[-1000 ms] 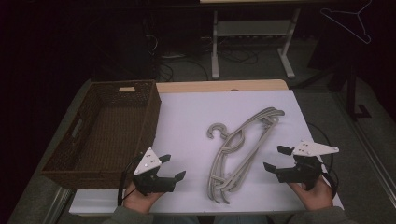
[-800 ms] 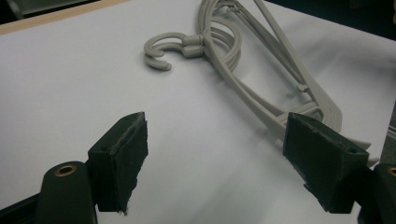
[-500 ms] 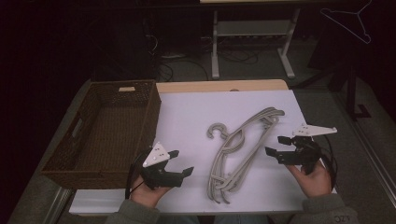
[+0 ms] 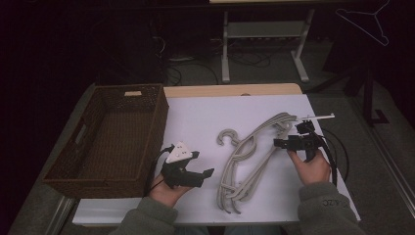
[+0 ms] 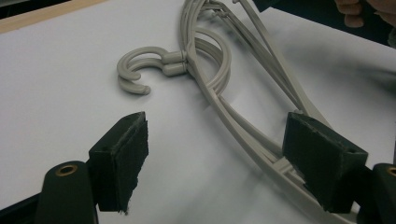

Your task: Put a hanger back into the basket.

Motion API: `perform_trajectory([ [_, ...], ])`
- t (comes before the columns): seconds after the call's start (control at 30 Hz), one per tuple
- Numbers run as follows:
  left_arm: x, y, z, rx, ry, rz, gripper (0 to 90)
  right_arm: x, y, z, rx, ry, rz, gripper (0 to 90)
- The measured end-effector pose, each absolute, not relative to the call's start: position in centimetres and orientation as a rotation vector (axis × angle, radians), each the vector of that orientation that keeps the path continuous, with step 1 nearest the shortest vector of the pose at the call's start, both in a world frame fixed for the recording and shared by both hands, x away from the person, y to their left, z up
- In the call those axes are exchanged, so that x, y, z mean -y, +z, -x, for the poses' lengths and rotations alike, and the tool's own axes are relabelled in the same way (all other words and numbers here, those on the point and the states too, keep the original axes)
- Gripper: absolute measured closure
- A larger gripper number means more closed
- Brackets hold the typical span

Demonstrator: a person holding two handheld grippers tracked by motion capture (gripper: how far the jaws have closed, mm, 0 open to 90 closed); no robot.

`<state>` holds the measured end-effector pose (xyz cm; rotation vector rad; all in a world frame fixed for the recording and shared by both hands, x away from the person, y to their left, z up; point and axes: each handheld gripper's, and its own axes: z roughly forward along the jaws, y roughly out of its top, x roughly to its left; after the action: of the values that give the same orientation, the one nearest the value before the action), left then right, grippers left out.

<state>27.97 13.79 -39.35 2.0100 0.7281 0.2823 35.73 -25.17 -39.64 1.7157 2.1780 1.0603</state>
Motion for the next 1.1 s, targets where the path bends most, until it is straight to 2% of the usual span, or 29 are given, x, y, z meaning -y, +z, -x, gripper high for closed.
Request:
perform_trajectory([
  [0.13,-13.3,-39.6,-28.4,-0.727,0.275,-2.015,22.2,24.9,-40.0,-36.3,-2.169,1.059,-1.745,31.2],
  [0.27,-12.8,-40.1,-29.0,-0.741,0.26,-2.028,22.8,24.2,-40.5,-36.7,-2.186,0.993,-1.751,39.4],
  [0.5,-11.6,-40.8,-29.6,-0.753,0.232,-2.04,23.6,24.6,-40.7,-36.9,-2.182,1.018,-1.803,44.8],
  [0.8,-9.6,-41.8,-30.7,-0.762,0.154,-2.078,30.7,25.2,-40.7,-36.9,-2.181,1.052,-1.843,49.9],
  [0.93,-8.8,-42.3,-31.9,-0.785,0.093,-2.088,39.1,25.4,-40.8,-37.0,-2.165,1.099,-1.886,52.6],
  [1.1,-8.3,-42.7,-32.7,-0.801,0.061,-2.108,42.0,25.7,-41.0,-36.9,-2.183,1.132,-1.884,54.6],
])
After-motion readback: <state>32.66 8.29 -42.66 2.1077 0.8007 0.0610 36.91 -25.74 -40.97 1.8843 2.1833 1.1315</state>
